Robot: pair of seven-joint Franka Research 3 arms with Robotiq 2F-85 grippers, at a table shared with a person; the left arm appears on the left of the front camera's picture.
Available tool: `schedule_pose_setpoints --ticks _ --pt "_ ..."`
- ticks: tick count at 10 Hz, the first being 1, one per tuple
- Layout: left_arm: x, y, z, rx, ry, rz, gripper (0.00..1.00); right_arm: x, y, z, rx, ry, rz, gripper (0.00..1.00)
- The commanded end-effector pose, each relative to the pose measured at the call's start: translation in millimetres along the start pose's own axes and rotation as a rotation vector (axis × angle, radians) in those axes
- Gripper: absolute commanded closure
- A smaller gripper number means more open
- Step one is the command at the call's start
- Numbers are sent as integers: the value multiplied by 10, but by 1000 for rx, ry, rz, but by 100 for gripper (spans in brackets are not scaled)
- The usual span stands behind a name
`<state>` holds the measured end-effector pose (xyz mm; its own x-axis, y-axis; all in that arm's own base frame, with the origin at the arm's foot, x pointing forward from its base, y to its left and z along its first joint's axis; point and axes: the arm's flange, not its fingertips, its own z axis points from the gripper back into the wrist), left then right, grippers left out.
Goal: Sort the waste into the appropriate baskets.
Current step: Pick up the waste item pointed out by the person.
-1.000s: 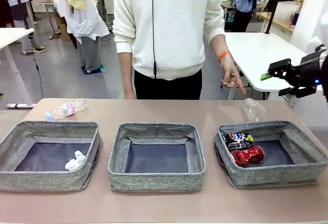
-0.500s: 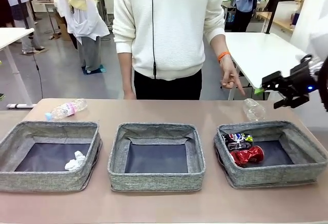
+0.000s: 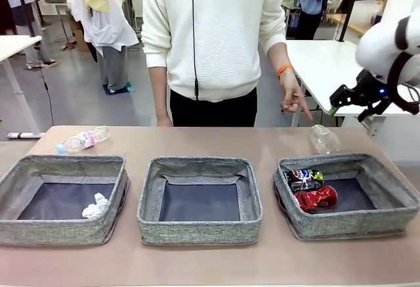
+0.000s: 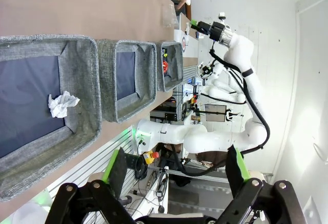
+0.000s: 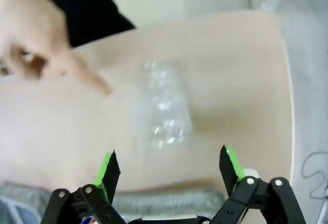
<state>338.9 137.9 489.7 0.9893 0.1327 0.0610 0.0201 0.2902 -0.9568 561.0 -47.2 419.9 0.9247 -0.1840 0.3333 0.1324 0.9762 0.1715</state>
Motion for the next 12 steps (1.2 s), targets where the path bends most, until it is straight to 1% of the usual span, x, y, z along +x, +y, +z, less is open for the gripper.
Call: schedule_pose_setpoints --ticks 1,2,3,4,5,6,8,10,12 --pt "7 -30 7 -13 -10 1 0 90 -30 -446 -100 17 -10 0" --pt "7 -30 7 -13 -10 1 0 122 -102 -585 -51 39 -4 0" --pt "7 -30 7 -13 -10 1 0 120 -148 -703 -35 57 -7 0" --pt "7 -30 7 -13 -10 1 0 96 -132 -804 2 77 -10 0" --pt "7 -30 7 -13 -10 1 0 67 -114 -872 -2 80 -20 0" --pt "7 -30 7 -13 -10 1 0 60 -111 -895 26 83 -43 0" --pt "7 -30 7 -13 -10 1 0 50 -113 -935 36 109 -62 0" --pt "7 -30 7 -13 -10 1 0 57 -111 -909 68 109 -72 0" --pt "7 -30 7 -13 -10 1 0 55 -42 -921 143 155 -92 0"
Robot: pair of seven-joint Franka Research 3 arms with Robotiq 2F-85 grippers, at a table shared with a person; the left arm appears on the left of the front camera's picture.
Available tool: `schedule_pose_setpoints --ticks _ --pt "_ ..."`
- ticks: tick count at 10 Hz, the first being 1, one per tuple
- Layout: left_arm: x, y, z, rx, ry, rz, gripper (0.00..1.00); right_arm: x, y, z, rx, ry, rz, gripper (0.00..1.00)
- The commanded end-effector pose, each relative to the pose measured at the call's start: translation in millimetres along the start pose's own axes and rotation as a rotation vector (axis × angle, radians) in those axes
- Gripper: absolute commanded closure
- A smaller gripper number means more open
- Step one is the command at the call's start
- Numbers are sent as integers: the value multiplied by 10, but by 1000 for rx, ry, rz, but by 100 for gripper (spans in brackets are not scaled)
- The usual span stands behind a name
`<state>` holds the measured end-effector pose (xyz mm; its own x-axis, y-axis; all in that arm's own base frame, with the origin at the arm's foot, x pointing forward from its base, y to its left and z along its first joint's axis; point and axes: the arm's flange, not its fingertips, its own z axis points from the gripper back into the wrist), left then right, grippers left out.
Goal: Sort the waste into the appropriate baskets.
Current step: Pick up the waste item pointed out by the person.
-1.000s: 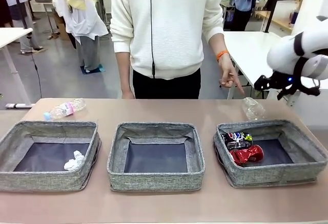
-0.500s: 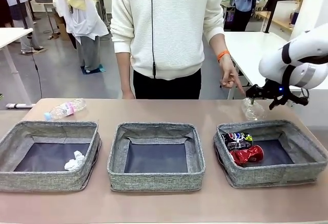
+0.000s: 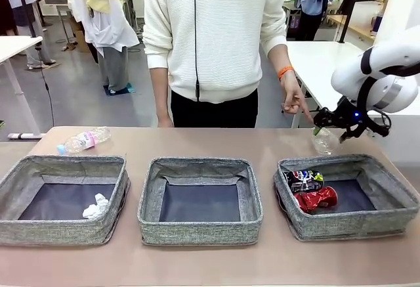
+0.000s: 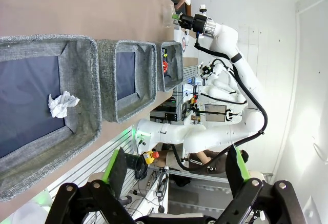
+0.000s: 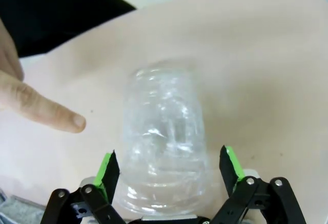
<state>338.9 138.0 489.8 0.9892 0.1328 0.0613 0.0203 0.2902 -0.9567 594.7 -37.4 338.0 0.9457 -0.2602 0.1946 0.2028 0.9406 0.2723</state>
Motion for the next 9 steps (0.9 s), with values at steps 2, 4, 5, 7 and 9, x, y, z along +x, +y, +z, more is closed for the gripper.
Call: schedule_pose_setpoints --ticks 2,4,5,7,9 --pt "7 -29 6 -13 -10 1 0 37 -15 -143 30 59 0 0" --pt "7 -29 6 -13 -10 1 0 14 0 -199 32 69 7 0" --pt "7 -29 6 -13 -10 1 0 5 -5 -212 26 67 4 0" --pt "7 -29 6 -13 -10 1 0 -2 -9 -220 29 68 -12 0" --pt "7 -29 6 -13 -10 1 0 4 -13 -230 14 75 -21 0"
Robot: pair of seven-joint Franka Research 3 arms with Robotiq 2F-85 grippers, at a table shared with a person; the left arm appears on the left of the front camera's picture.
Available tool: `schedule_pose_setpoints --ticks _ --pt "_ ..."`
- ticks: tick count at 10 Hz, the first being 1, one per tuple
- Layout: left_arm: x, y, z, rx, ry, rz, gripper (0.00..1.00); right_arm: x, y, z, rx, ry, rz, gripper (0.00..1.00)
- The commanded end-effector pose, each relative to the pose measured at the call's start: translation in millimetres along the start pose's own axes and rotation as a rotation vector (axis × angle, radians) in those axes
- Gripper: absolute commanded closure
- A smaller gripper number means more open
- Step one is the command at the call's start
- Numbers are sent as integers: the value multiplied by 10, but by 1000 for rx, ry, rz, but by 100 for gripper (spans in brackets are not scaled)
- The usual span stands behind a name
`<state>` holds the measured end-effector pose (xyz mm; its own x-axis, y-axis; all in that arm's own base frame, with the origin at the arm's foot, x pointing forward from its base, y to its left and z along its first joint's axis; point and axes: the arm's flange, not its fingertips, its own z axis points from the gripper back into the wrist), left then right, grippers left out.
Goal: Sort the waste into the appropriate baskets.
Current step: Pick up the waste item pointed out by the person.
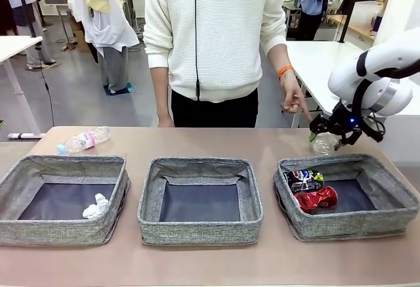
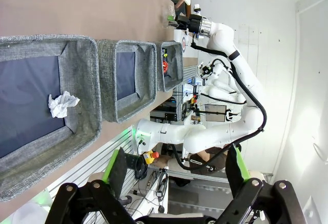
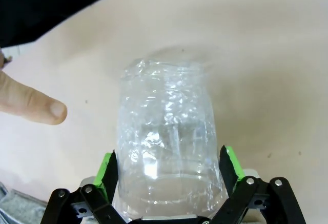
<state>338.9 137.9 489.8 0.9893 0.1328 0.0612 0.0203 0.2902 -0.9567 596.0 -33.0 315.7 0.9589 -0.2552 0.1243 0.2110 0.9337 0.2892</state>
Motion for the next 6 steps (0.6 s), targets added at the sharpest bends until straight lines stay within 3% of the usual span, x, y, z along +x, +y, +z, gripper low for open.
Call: schedule_pose_setpoints --ticks 1,2,3,4,5,6 --pt "7 -29 7 -13 -10 1 0 47 9 -4 -13 13 -6 0" --pt "7 -29 7 -13 -10 1 0 45 9 -8 -33 21 -2 19" --pt "7 -29 7 -13 -10 1 0 43 5 -20 -41 20 -4 19" --pt "7 -29 7 -13 -10 1 0 37 -5 -25 -47 13 -3 38" --pt "7 -29 7 -13 -10 1 0 42 -28 -15 -33 -13 -9 21" --pt "7 -29 7 -13 -10 1 0 43 -45 1 -40 -11 -27 21"
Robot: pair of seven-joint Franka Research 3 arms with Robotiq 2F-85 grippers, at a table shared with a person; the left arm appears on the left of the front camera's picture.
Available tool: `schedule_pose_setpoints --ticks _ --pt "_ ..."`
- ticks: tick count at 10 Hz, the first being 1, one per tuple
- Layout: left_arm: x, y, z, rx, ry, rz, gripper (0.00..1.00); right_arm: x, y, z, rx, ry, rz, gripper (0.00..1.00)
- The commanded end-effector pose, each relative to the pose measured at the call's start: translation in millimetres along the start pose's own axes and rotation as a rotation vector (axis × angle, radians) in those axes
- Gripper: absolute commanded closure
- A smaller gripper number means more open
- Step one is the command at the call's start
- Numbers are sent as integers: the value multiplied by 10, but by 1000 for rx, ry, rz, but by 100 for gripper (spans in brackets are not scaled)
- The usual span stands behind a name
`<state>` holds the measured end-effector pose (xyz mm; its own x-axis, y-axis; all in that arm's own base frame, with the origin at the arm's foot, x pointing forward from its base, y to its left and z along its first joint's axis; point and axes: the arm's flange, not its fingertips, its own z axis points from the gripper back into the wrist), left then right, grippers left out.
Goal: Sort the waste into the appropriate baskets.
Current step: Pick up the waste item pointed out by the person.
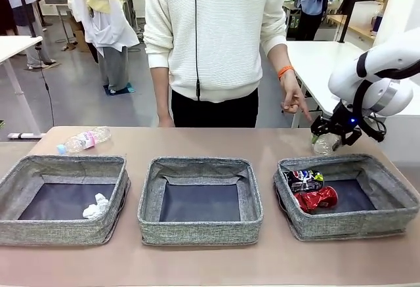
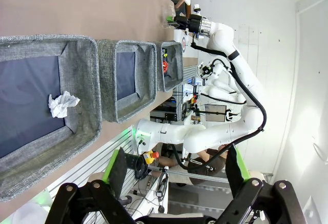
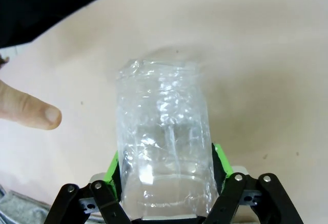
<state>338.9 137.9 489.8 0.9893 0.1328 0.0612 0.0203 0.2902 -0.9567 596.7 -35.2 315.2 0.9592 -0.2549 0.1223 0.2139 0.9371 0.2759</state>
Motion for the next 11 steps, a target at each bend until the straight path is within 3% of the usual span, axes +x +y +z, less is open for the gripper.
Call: schedule_pose_setpoints --ticks 1,5,6,7,8,9,10,11 --pt "7 -29 7 -13 -10 1 0 28 -38 11 -27 -3 -31 21" --pt "7 -29 7 -13 -10 1 0 8 -67 36 1 10 -59 21" --pt "7 -29 7 -13 -10 1 0 7 -77 33 -11 -9 -61 40" --pt "7 -29 7 -13 -10 1 0 5 -83 31 -26 -13 -60 40" --pt "7 -29 7 -13 -10 1 0 3 -84 38 -18 -23 -57 59" --pt "7 -29 7 -13 -10 1 0 0 -86 49 -5 -34 -65 44" --pt "7 -29 7 -13 -10 1 0 -13 -90 106 34 -34 -102 75" --pt "7 -29 7 -13 -10 1 0 -32 -63 231 42 -57 -119 75"
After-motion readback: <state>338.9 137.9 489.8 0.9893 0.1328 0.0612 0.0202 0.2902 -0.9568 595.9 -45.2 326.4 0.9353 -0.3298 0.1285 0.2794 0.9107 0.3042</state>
